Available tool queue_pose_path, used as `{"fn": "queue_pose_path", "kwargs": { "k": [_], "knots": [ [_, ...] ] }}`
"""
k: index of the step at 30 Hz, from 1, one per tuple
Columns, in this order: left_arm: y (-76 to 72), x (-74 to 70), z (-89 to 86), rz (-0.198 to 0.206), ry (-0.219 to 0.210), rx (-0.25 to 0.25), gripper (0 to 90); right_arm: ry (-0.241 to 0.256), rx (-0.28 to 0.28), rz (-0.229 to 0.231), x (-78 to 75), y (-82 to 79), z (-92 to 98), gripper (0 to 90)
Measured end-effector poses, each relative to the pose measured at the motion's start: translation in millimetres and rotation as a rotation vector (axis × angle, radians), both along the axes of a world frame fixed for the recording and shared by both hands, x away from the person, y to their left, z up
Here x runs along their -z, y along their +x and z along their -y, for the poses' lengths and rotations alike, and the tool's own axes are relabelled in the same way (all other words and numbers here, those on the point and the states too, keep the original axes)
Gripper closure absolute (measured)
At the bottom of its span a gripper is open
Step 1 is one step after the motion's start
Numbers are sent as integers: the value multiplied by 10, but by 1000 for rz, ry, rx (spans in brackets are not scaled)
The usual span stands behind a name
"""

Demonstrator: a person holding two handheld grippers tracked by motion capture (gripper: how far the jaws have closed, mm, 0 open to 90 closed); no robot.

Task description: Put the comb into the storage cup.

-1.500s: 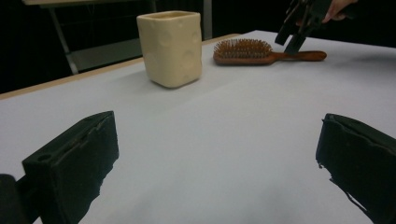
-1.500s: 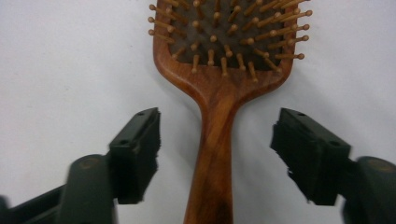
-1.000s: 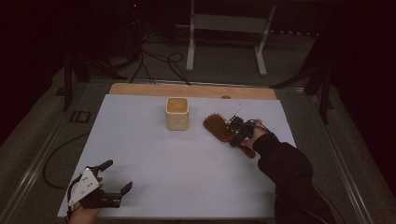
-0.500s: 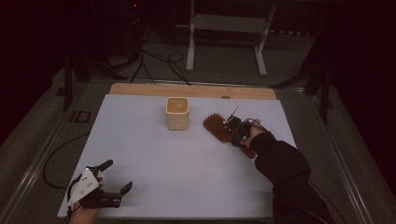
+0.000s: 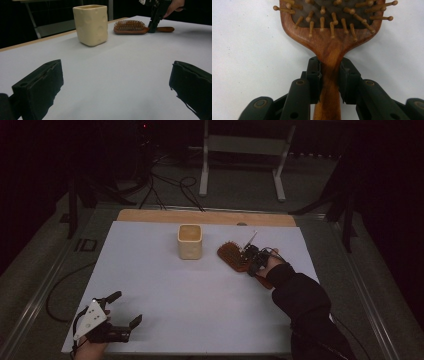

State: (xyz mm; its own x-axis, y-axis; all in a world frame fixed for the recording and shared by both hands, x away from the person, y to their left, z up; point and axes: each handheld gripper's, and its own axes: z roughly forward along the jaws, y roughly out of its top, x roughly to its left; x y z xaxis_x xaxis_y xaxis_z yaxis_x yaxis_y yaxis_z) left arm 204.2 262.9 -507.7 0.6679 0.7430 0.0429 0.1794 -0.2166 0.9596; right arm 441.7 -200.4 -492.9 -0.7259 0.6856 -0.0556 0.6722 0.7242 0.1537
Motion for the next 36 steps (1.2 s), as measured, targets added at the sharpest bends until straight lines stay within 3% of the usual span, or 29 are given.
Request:
{"fn": "queue_pose_path", "kwargs": {
  "k": [3,8,13,21,36],
  "knots": [
    [2,-5,-3,4,-5,-2,0,31,18,1,-3,-20,31,732],
    [7,-3,-2,1,-7,-5,0,68,19,45,7,-74,63,734],
    [7,-3,-7,2,-6,-6,0,63,0,100,4,-123,65,734],
    [4,2,-7,0,0,-7,0,102,44,155,-14,-179,122,734],
    [16,-10,7,-4,-5,-7,0,184,61,246,-181,-420,269,733]
  ]
}}
